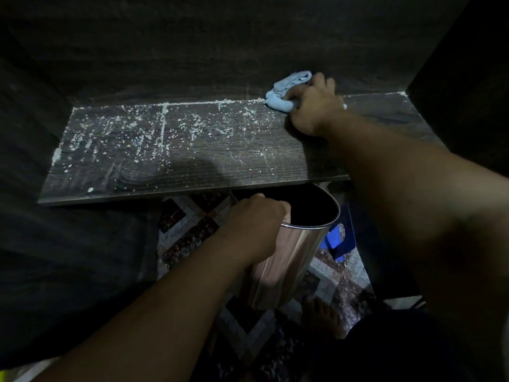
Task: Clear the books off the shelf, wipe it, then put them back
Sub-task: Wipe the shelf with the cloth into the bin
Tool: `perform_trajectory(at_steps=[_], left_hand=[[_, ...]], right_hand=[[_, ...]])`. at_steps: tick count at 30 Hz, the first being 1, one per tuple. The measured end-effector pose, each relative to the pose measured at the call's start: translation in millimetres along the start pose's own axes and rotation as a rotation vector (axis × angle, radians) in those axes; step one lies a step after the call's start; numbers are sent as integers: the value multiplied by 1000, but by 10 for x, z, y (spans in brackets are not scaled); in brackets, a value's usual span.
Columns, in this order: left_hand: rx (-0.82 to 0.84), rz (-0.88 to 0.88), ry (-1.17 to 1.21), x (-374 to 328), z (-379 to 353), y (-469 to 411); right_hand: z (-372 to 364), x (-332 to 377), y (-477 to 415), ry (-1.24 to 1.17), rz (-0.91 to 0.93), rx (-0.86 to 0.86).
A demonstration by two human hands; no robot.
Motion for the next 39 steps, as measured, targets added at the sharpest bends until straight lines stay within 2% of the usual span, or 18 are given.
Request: perform_trajectory(at_steps=[15,17,19,22,24,28,30,34,37,39], left_hand=[[-5,6,9,11,18,23],[-12,-1,5,-4,23,20],[-17,-7,-7,-15,17,17],[-25,-8,-20,-11,16,18],[-25,-5,-13,1,24,17],[-22,-2,-3,7,35,17],[-24,-4,-1,9,40,15],[-30,-2,-7,18,55,18],[-28,0,-17,27,30,21],[-19,4,-16,35,0,26]], right_hand=[[29,-256,765,-67,78,-66],[13,-245,756,-22,119,-46],[36,-236,667,-79,120,-33],[315,-267,477,-157,96,-215],[489,-249,357,-66,103,-325],[358,-162,121,251,211,-183],[229,-181,79,299,267,-120],[-5,-226,111,194,286,-36],[-55,-233,163,22,244,-56],[-82,-239,184,-2,220,-56]])
Point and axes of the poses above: each hand's wrist, its own y-axis away from the middle knuckle, its own z-axis out of the back of the hand, x = y × z, the point moved 10 cm from there along -y, towards the middle knuckle, and after that the axes turned 8 degrees about -x, right-handed, at the moved point
